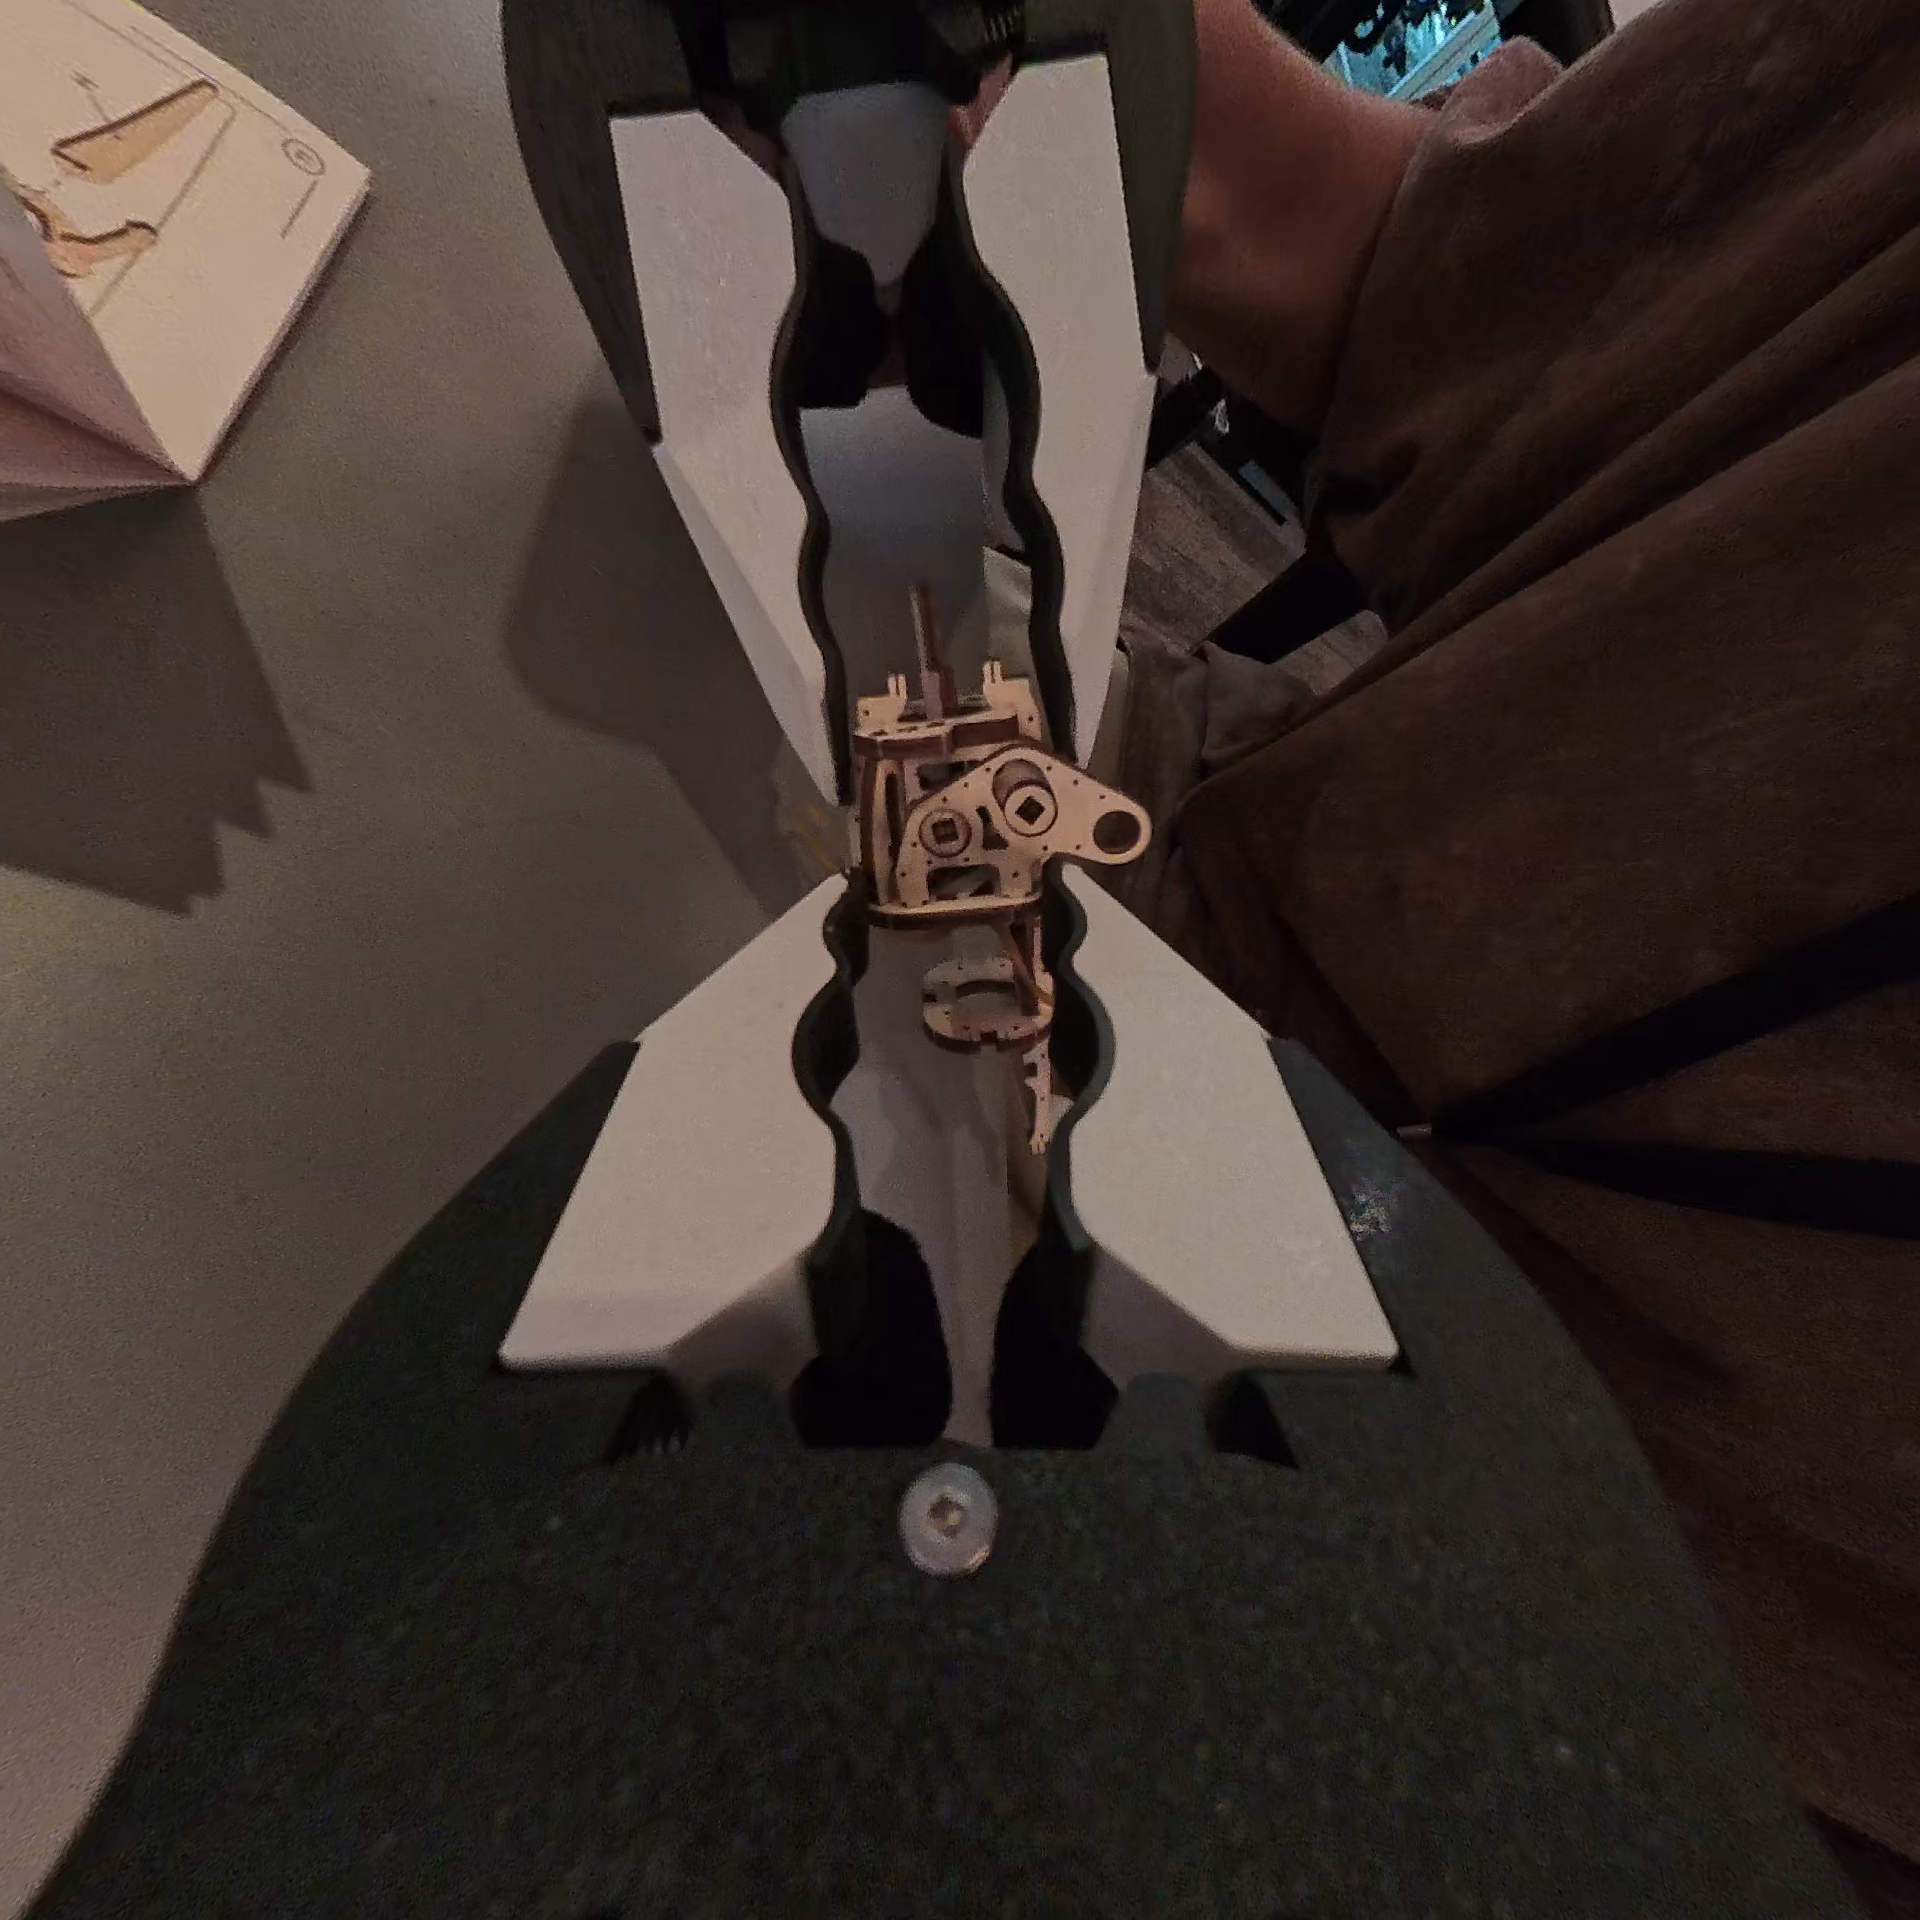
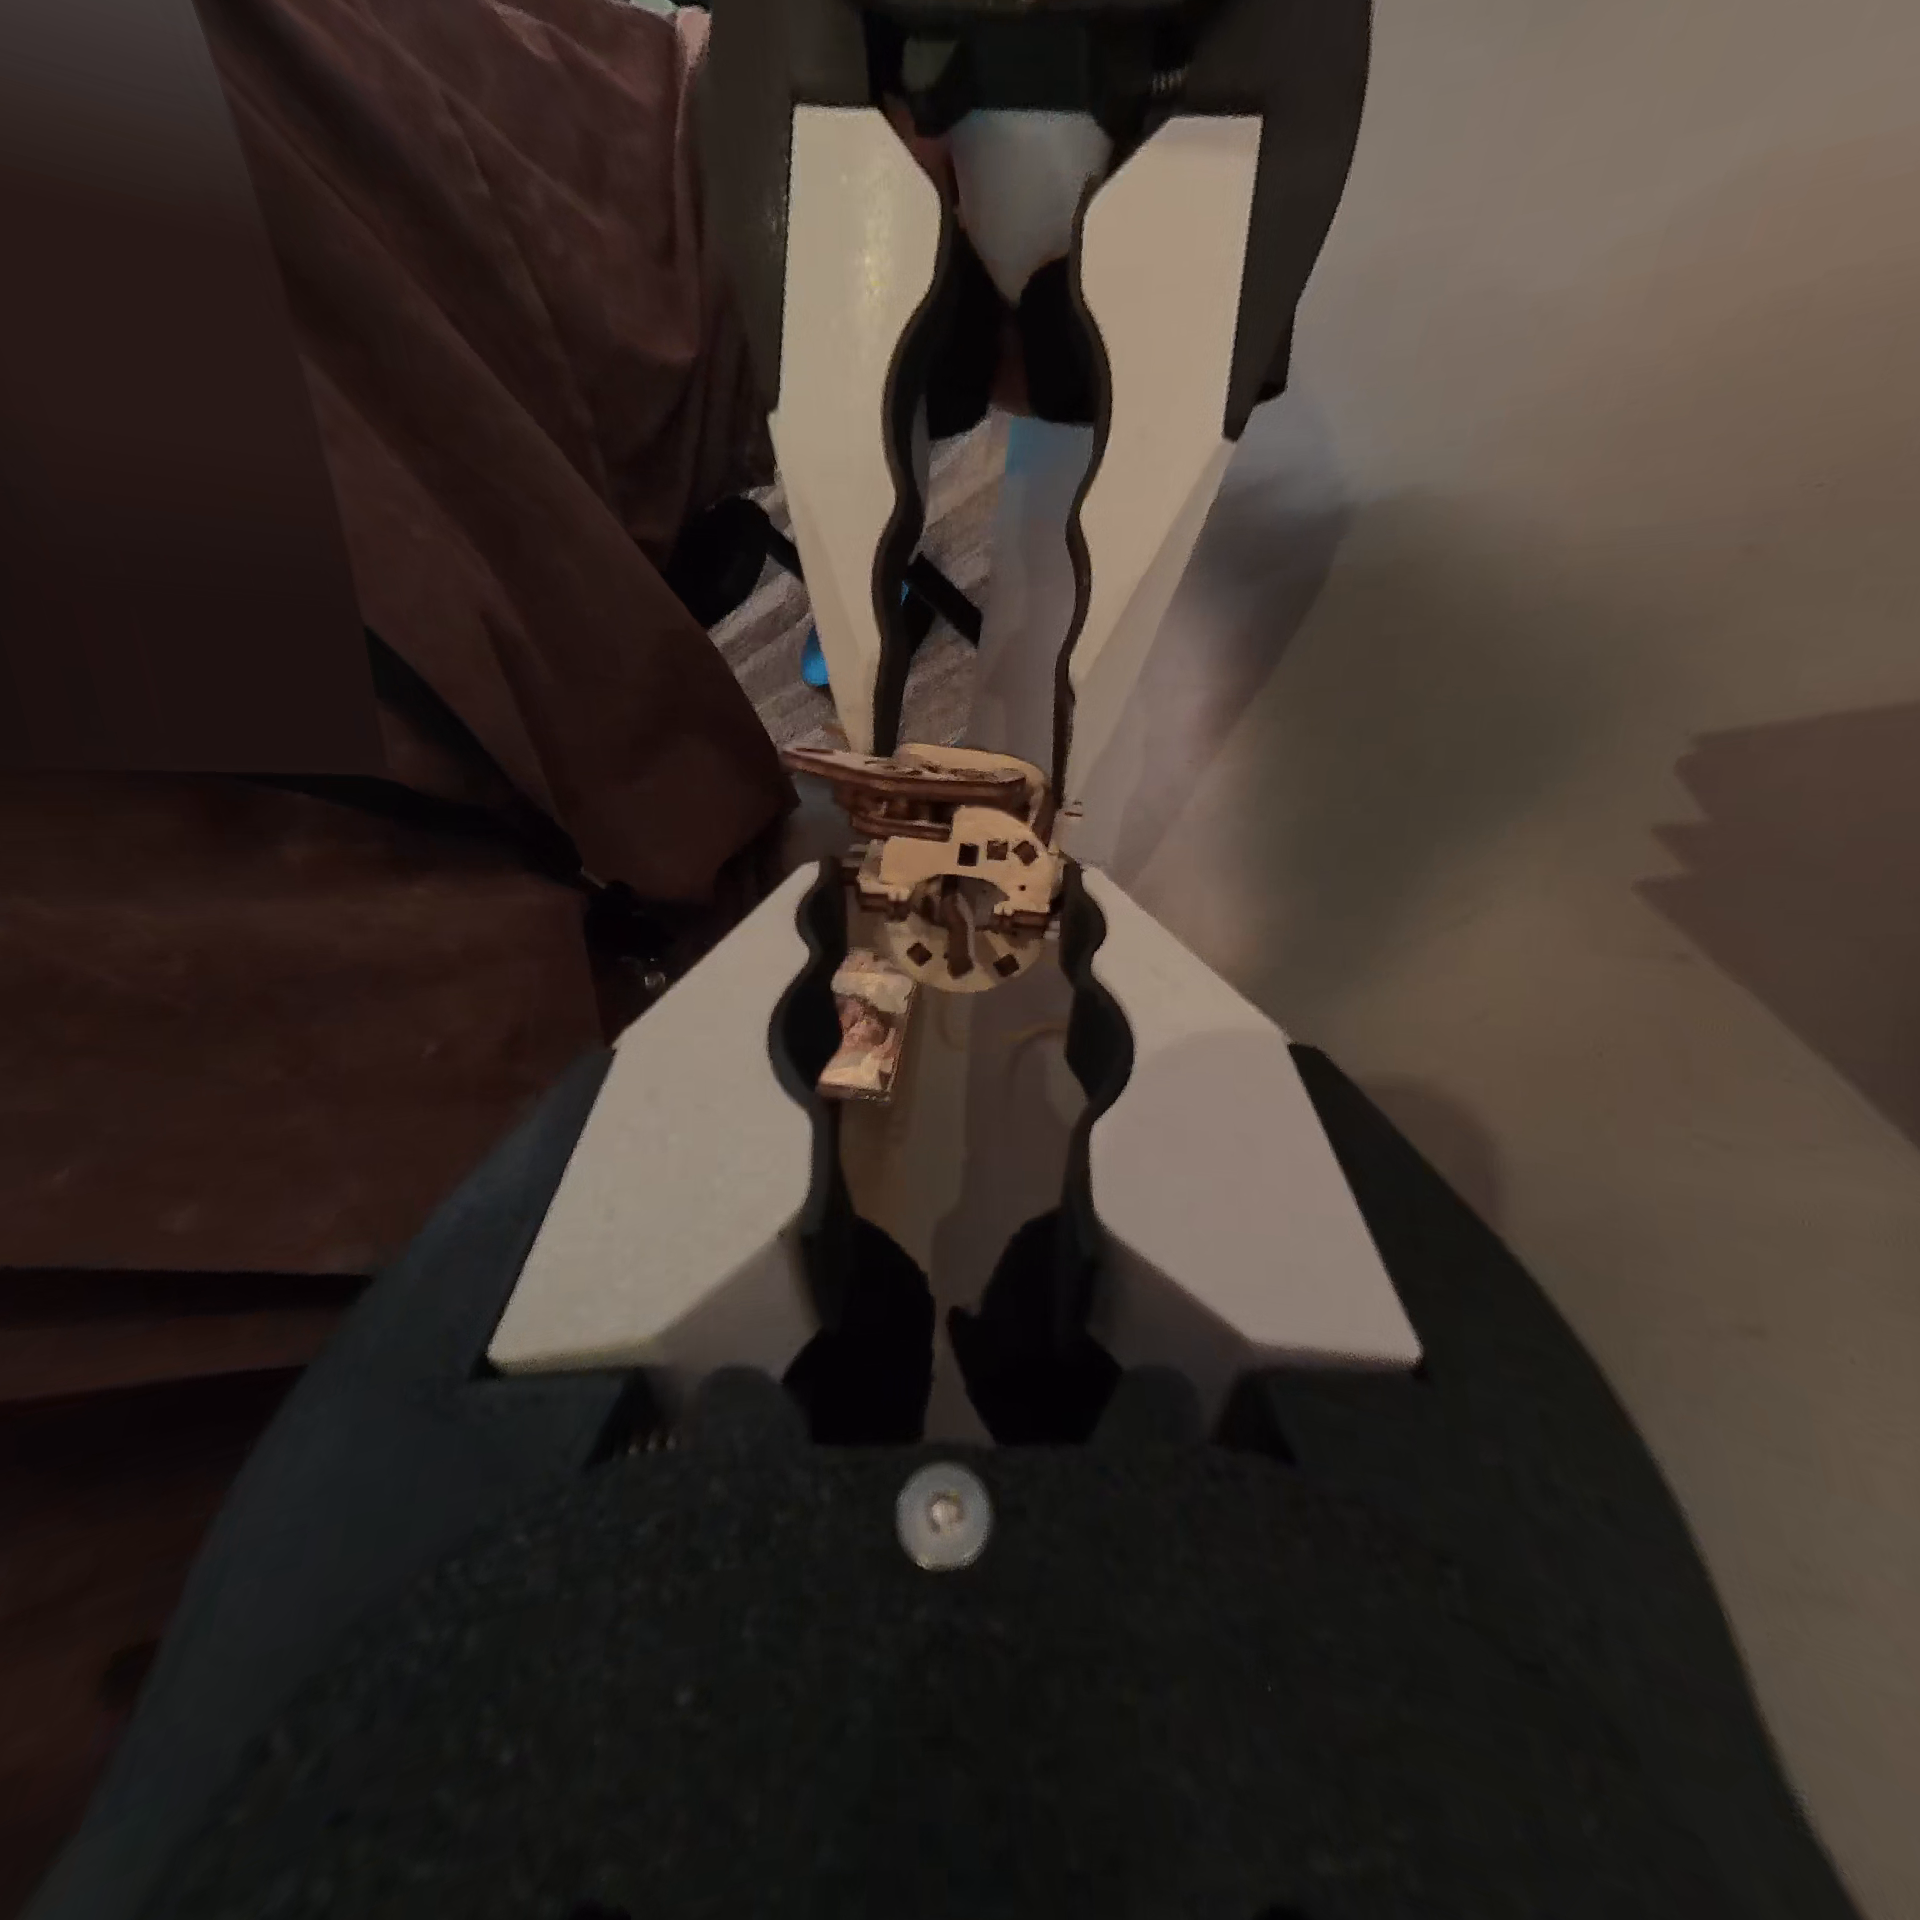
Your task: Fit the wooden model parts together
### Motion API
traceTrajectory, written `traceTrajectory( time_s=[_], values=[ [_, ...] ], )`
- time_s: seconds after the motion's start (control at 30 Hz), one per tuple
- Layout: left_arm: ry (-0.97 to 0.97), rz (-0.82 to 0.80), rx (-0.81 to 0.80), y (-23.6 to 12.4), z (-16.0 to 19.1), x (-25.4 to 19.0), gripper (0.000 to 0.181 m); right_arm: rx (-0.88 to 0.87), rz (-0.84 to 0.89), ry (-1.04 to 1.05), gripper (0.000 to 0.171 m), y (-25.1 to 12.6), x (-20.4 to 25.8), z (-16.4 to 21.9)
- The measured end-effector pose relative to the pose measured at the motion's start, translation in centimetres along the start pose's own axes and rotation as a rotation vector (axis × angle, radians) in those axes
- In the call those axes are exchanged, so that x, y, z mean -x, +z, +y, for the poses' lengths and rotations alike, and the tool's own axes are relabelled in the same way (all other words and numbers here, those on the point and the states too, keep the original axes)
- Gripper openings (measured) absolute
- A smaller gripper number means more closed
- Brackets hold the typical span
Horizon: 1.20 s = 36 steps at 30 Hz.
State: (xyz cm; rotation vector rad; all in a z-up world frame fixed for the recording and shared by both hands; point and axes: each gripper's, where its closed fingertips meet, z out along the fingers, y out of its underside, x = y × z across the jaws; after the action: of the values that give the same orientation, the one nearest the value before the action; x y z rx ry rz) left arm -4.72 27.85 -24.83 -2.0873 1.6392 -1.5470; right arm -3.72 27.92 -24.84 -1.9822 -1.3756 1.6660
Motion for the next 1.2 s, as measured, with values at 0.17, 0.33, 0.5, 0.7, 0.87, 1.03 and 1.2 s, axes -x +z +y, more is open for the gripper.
traceTrajectory(
  time_s=[0.17,0.33,0.5,0.7,0.87,1.03,1.2],
  values=[
    [0.007,-0.032,-0.007,-0.1,0.0,0.5,0.031,-0.006,0.029,-0.012,0.041,0.0,-0.4,-0.1],
    [-0.012,-0.013,-0.032,-0.4,-0.2,0.3,0.031,-0.077,-0.016,0.041,0.042,-0.3,-0.2,-0.9],
    [-0.003,0.001,-0.038,-0.5,-0.3,0.0,0.031,-0.122,-0.086,0.084,0.043,-0.5,0.3,-1.2],
    [-0.002,-0.022,-0.029,-0.5,-0.2,0.5,0.031,-0.138,-0.069,0.117,0.039,-0.5,-0.4,-1.2],
    [0.003,-0.032,-0.03,-0.5,-0.1,0.8,0.031,-0.142,-0.023,0.048,0.038,-0.5,-0.6,-1.1],
    [-0.006,-0.024,-0.024,-0.4,0.1,0.8,0.031,-0.15,-0.016,0.05,0.037,-0.4,-0.7,-0.9],
    [-0.012,-0.018,-0.028,-0.2,0.1,0.8,0.031,-0.151,-0.011,0.053,0.036,-0.6,-0.8,-0.9]
  ],
)
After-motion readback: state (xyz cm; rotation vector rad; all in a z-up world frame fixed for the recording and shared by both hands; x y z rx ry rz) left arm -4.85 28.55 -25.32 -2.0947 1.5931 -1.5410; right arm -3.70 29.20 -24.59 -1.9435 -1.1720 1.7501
